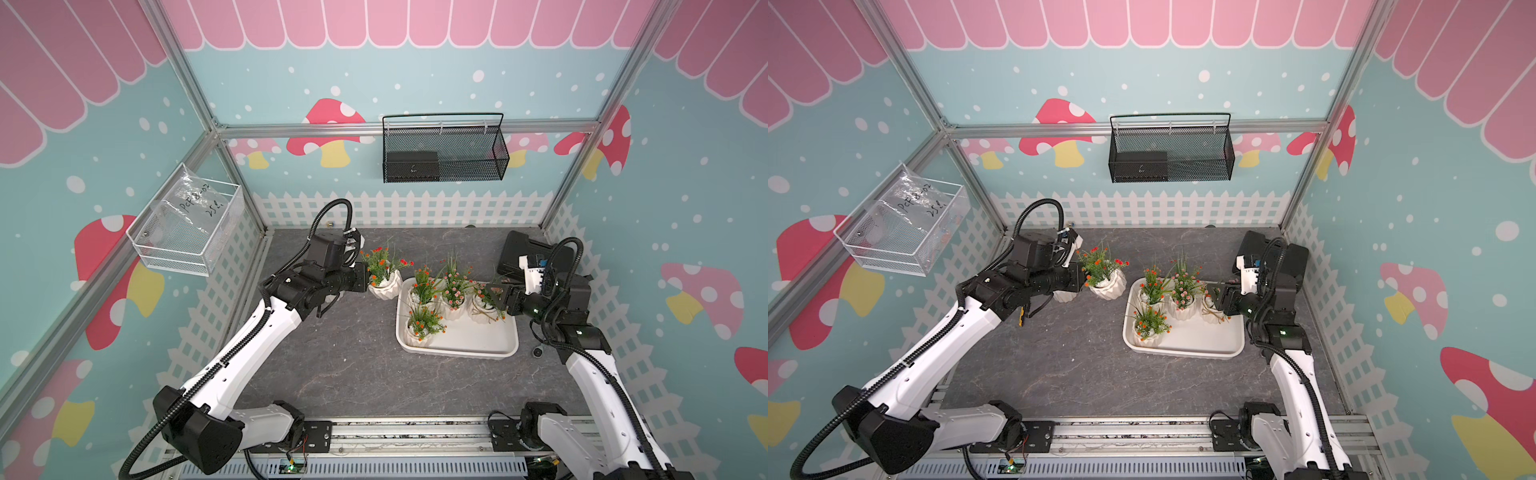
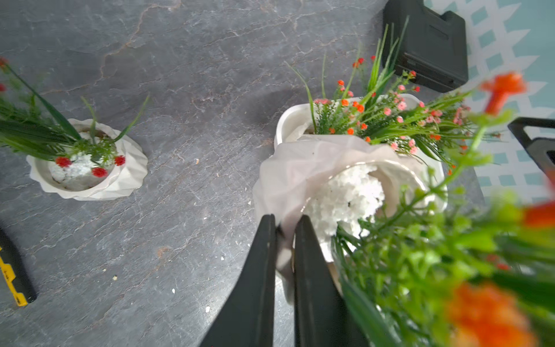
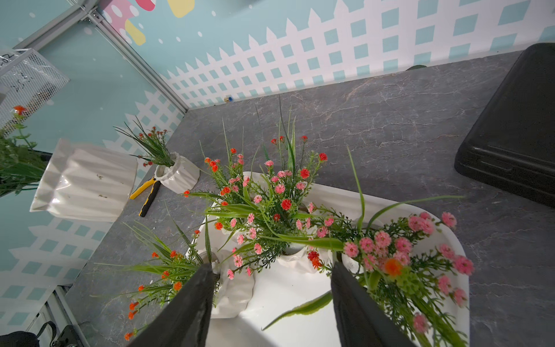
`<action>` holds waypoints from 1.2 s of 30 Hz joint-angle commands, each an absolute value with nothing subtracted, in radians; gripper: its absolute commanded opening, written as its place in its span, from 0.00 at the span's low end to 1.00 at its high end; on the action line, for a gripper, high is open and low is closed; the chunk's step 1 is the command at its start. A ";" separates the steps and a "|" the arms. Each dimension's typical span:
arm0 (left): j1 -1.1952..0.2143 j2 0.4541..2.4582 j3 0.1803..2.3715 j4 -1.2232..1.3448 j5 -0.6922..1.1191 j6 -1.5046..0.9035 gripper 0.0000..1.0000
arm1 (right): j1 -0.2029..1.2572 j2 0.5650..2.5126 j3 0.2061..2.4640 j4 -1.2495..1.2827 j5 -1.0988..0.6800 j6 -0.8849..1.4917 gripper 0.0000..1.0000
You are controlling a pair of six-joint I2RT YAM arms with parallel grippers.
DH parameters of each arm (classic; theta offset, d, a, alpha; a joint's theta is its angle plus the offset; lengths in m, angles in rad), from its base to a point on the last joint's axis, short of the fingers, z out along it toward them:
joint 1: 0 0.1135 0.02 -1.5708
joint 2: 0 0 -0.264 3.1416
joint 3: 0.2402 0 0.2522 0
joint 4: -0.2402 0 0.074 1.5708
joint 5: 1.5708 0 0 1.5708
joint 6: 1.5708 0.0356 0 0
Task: Put the potted gypsophila into the storage box
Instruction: Pick up the baby's breath potted plant from the center of the board, then place the baby's breath potted plant at the storage box.
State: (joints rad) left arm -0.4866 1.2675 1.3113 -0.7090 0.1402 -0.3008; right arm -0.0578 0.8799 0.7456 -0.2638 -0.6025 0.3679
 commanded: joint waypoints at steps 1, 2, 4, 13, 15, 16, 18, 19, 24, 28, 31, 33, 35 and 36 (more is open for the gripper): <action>-0.539 1.248 1.387 -0.727 0.205 -0.240 0.00 | -0.055 0.852 0.736 -0.304 -0.607 0.386 0.65; -0.557 1.254 1.401 -0.739 0.201 -0.232 0.00 | -0.055 0.852 0.738 -0.308 -0.609 0.391 0.65; -0.601 1.267 1.418 -0.745 0.190 -0.227 0.00 | -0.057 0.855 0.739 -0.310 -0.614 0.402 0.65; -0.774 1.425 1.492 -0.656 0.203 -0.213 0.00 | -0.178 0.854 0.710 -0.312 -0.725 0.440 0.66; -0.795 1.468 1.516 -0.639 0.228 -0.212 0.00 | -0.233 0.840 0.696 -0.310 -0.744 0.453 0.67; -0.806 1.490 1.532 -0.631 0.240 -0.213 0.00 | -0.254 0.835 0.691 -0.307 -0.749 0.460 0.67; -0.825 1.526 1.548 -0.614 0.259 -0.217 0.00 | -0.281 0.831 0.683 -0.299 -0.754 0.475 0.68; -0.834 1.543 1.555 -0.597 0.272 -0.222 0.00 | -0.290 0.827 0.678 -0.289 -0.760 0.484 0.68; -0.866 1.600 1.590 -0.552 0.316 -0.242 0.00 | -0.335 0.816 0.662 -0.267 -0.771 0.507 0.68; -0.895 1.639 1.627 -0.561 0.323 -0.234 0.00 | -0.364 0.801 0.657 -0.268 -0.782 0.507 0.68; -0.906 1.653 1.628 -0.558 0.333 -0.239 0.00 | -0.385 0.789 0.655 -0.268 -0.788 0.509 0.69; -0.911 1.655 1.628 -0.568 0.323 -0.237 0.00 | -0.397 0.784 0.654 -0.268 -0.793 0.511 0.69; -0.914 1.659 1.620 -0.568 0.310 -0.238 0.00 | -0.404 0.783 0.653 -0.267 -0.798 0.509 0.69; -0.914 1.664 1.618 -0.568 0.305 -0.238 0.00 | -0.406 0.785 0.652 -0.267 -0.802 0.509 0.69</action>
State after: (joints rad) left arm -0.9085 1.6650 1.5787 -0.6296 0.2882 -0.2314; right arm -0.3973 0.7944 0.6662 -0.2836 -0.7765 0.5056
